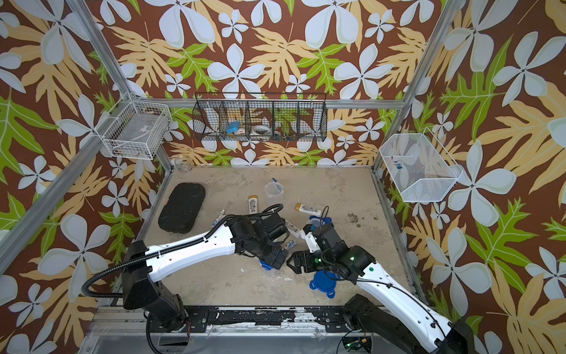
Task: Pack away toiletry kits
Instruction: Pick up the container from the center of the board.
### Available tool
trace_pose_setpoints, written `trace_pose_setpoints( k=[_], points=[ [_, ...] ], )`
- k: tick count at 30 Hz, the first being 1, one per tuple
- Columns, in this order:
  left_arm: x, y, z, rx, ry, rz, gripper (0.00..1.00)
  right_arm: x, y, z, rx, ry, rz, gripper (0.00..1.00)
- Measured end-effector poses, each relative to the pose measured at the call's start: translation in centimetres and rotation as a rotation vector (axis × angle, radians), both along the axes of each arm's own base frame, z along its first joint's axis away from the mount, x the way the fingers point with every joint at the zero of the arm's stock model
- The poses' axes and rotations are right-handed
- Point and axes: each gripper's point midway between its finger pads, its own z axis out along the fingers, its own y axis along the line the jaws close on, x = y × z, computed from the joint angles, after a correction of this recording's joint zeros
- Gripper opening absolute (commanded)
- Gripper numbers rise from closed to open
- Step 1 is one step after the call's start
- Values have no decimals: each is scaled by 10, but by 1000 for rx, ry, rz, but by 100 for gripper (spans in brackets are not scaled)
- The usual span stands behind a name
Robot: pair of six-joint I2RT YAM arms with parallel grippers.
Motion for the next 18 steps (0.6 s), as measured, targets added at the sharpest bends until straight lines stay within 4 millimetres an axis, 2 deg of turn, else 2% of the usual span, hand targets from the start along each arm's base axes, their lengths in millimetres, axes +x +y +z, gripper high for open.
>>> trace_pose_setpoints(
  k=[5, 9, 12, 15, 18],
  points=[
    [0, 4, -9, 34, -3, 5, 100, 7, -10, 8, -20, -29, -48, 96],
    [1, 7, -12, 49, -9, 15, 77, 17, -15, 22, -44, -69, -81, 96],
    [1, 11, -11, 59, -14, 18, 60, 31, -16, 40, -73, -122, -93, 96],
    [5, 20, -8, 71, -23, 35, 50, 48, -15, 65, -103, -191, -94, 96],
    [23, 39, 0, 63, -29, 104, 47, 66, -14, 85, -133, -255, -97, 96]
  ],
)
